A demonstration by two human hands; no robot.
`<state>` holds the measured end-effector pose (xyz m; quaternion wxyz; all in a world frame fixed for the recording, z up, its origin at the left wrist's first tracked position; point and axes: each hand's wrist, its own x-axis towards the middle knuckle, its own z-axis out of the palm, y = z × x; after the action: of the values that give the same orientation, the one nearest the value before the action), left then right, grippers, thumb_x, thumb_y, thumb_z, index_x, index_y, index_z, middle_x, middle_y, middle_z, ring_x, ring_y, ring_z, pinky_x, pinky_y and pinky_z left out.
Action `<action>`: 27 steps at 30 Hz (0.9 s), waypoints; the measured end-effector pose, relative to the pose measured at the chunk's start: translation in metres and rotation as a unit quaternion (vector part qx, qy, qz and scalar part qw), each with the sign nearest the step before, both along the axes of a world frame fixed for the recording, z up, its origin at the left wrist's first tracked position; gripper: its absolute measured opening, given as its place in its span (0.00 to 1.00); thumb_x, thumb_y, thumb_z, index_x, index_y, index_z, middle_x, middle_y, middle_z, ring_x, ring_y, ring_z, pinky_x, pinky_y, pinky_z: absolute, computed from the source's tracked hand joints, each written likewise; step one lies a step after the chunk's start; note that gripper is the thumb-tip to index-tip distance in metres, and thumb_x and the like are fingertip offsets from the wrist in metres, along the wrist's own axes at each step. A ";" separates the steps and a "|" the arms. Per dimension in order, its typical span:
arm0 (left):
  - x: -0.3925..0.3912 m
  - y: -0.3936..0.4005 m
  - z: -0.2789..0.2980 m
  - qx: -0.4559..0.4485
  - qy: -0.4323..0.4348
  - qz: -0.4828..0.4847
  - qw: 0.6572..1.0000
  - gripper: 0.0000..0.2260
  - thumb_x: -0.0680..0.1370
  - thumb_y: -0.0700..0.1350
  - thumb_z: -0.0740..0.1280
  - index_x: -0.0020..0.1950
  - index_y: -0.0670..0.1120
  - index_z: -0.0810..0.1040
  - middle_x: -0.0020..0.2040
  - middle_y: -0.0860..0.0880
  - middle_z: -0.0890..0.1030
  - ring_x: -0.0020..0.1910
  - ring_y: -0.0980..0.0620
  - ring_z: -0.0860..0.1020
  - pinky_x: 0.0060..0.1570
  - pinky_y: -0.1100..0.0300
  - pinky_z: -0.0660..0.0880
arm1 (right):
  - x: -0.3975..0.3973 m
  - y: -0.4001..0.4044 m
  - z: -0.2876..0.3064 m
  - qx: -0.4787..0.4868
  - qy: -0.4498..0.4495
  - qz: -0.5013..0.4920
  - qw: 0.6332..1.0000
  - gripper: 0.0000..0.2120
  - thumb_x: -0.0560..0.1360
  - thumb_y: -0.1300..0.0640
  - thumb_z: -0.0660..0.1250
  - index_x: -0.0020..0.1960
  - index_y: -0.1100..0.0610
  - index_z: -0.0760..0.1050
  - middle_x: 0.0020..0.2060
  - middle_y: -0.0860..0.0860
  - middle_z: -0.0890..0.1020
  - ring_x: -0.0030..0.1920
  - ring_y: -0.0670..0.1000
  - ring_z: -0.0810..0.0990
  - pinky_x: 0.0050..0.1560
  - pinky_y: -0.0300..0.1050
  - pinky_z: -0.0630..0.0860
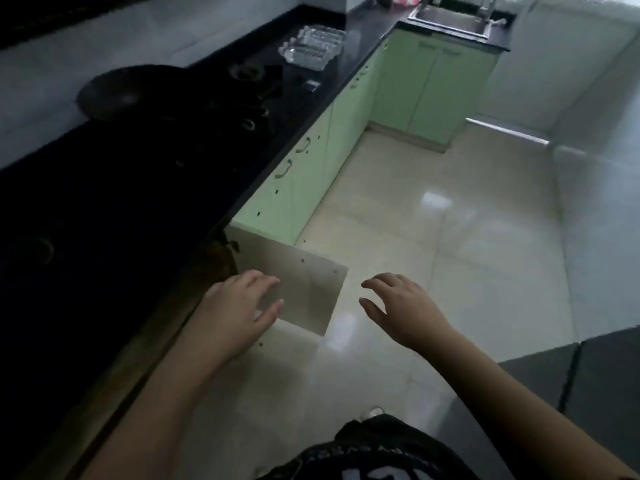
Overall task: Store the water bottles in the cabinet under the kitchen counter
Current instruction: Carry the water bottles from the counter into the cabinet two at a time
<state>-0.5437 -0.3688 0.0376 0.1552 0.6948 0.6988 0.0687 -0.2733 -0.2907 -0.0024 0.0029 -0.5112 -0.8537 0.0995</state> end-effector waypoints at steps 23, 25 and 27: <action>0.276 0.269 -0.041 -0.029 0.068 -0.218 0.973 0.29 0.75 0.62 0.49 0.69 0.52 0.74 0.69 0.47 0.74 0.65 0.44 0.74 0.63 0.47 0.70 | 0.251 0.160 -0.020 -0.025 0.067 -0.254 0.964 0.23 0.74 0.42 0.53 0.58 0.53 0.78 0.60 0.56 0.79 0.62 0.60 0.76 0.60 0.57 0.73; 0.278 0.292 -0.050 -0.023 0.076 -0.225 0.971 0.25 0.75 0.60 0.53 0.65 0.51 0.77 0.63 0.47 0.78 0.59 0.45 0.79 0.57 0.47 0.75 | 0.247 0.183 -0.025 -0.033 0.069 -0.245 0.966 0.23 0.74 0.42 0.54 0.58 0.53 0.78 0.59 0.56 0.79 0.61 0.60 0.77 0.59 0.57 0.74; 0.279 0.319 -0.058 -0.010 0.073 -0.223 0.972 0.22 0.75 0.59 0.56 0.61 0.51 0.79 0.58 0.48 0.81 0.53 0.46 0.81 0.52 0.48 0.77 | 0.244 0.208 -0.030 -0.038 0.065 -0.236 0.969 0.22 0.74 0.43 0.54 0.58 0.53 0.78 0.59 0.55 0.79 0.60 0.59 0.78 0.57 0.55 0.75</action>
<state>-0.2644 -0.0499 -0.0202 0.1222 0.8345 0.5367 -0.0253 -0.0296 -0.0824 -0.0321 0.0629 -0.6901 -0.7027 0.1613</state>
